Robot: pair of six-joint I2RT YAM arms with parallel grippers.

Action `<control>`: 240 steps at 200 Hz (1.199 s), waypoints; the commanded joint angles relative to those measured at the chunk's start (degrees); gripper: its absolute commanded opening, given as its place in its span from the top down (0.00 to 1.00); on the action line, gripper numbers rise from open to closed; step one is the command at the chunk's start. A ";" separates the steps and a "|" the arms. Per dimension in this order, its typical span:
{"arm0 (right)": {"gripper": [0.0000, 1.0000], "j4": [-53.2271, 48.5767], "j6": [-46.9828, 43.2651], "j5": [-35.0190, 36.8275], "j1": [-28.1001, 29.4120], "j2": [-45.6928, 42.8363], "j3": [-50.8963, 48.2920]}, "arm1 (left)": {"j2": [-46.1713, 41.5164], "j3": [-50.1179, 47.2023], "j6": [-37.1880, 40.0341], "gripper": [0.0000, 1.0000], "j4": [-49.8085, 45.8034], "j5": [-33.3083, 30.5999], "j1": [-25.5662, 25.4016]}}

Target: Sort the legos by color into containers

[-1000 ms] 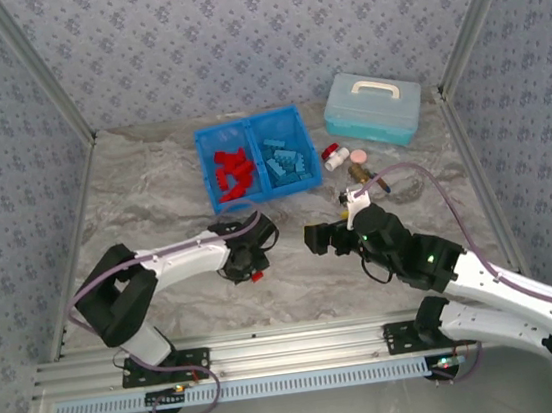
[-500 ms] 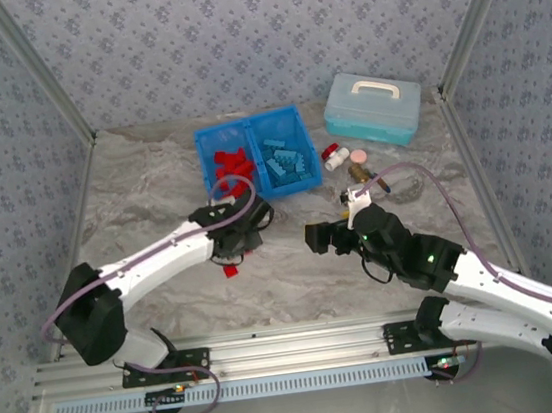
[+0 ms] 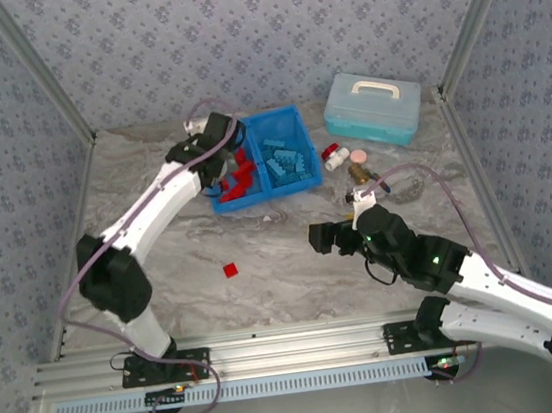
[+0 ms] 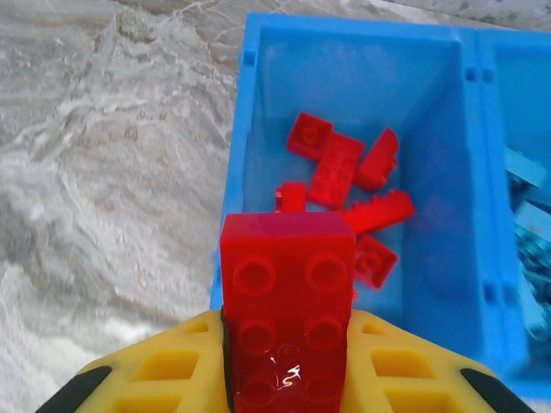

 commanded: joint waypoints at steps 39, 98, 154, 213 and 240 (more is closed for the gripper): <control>0.00 -2.35 2.87 0.63 0.34 -3.09 0.64 | 18.79 21.14 7.99 0.71 -10.48 2.56 1.84; 0.00 -3.20 3.22 0.82 0.54 -3.91 0.47 | 22.74 22.81 6.25 0.61 -12.44 4.16 1.94; 0.00 -2.16 3.46 0.89 0.67 -3.91 0.14 | 15.86 23.10 6.89 0.47 -12.22 6.00 1.86; 0.00 -1.50 3.83 1.29 0.66 -3.74 -0.25 | -7.81 3.19 3.74 0.47 -4.93 9.28 -0.57; 0.00 -0.05 3.49 1.64 0.69 -3.56 -0.89 | -20.96 -13.06 0.05 0.47 -0.29 10.16 -2.56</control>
